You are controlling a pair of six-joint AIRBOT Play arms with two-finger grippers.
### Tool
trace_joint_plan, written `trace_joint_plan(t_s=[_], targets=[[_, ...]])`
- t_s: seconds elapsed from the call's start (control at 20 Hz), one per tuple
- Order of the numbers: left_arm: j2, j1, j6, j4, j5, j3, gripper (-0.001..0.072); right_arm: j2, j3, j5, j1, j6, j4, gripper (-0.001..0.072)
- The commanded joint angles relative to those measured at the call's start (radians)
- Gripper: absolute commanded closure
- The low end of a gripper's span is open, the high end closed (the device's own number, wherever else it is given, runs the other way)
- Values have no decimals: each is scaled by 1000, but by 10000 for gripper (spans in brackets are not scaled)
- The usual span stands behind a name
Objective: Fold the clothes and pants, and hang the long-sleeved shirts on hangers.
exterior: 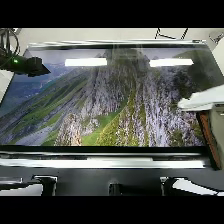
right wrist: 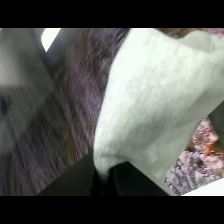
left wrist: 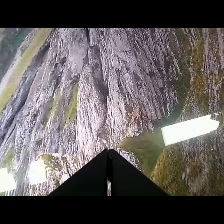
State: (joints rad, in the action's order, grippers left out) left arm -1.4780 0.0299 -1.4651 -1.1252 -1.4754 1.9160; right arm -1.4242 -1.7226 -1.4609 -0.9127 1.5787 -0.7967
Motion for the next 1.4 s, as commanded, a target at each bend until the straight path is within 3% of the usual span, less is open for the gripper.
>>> trace_joint_plan(t_s=[0.0,0.2,0.35,0.5,0.7,0.95,1.1,1.15,1.2,1.25,1.35], targets=[[0,0,6,0,1,0,685,31,-13,43,-157,93,4,662],[0,0,31,1,1,0,685,91,-13,8,-274,114,-13,662],[0,-1,45,1,1,0,685,114,-13,-97,-352,146,-88,662],[0,-9,53,2,1,0,685,114,2,-255,-360,131,-291,662],[0,-32,53,0,1,0,685,116,110,-345,-360,145,-490,662],[0,-44,52,1,-2,0,685,153,383,-239,-360,108,-727,662],[0,-44,51,1,-2,0,685,157,500,-151,-360,108,-744,661],[0,-44,51,1,-3,0,685,157,515,-117,-360,108,-783,632],[0,-44,52,8,-4,0,685,158,512,-69,-360,108,-808,428],[0,-44,51,20,-8,0,685,158,495,-35,-360,108,-786,75],[2,-44,44,93,-17,2,685,158,409,30,-359,65,-632,1]])
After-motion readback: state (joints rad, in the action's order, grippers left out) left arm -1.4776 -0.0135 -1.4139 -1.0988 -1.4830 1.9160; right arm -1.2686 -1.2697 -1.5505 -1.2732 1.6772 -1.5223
